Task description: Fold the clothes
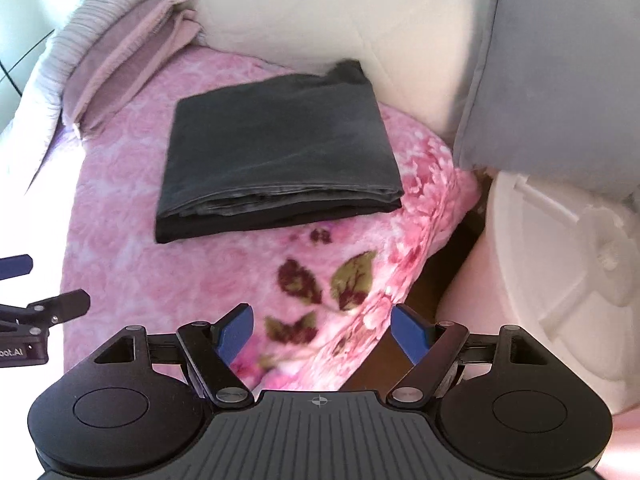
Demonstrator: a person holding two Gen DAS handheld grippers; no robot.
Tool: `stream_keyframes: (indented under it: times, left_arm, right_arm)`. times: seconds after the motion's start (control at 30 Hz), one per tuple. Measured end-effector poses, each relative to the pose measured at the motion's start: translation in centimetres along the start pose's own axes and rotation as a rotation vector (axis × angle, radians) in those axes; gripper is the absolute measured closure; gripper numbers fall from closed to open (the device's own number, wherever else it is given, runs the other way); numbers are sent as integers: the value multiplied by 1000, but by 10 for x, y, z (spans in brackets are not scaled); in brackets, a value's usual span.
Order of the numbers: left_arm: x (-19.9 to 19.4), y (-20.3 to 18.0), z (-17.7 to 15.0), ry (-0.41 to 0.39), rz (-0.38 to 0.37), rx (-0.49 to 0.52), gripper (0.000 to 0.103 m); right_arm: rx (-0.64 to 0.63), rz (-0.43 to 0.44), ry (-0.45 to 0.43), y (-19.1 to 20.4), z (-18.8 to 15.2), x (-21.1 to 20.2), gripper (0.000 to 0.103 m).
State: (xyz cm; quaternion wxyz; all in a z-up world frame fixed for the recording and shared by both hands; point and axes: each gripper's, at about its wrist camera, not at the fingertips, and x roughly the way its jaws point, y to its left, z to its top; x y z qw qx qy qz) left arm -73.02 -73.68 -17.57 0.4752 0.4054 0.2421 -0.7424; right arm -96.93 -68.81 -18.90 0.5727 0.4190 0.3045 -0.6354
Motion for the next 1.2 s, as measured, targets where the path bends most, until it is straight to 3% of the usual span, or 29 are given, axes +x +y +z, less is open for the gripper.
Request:
stream_keyframes:
  times: [0.2,0.4,0.73,1.2]
  left_arm:
    - [-54,17,-17,-60,1,-18,4]
    - [-84,20,-29,-89,9,-6,4]
    - [-96,8,-31,-91,13,-10,5]
    - [-88,-31,-32,-48,57,-69,6]
  right_arm:
    - [22,-26,-57,34,-26,-53,24]
    - [10,-33,-99,58,-44,-87,24]
    - [-29,-44,-116,66,-44,-103,24]
    - [-55,-19,-115,34,-36,-101,24]
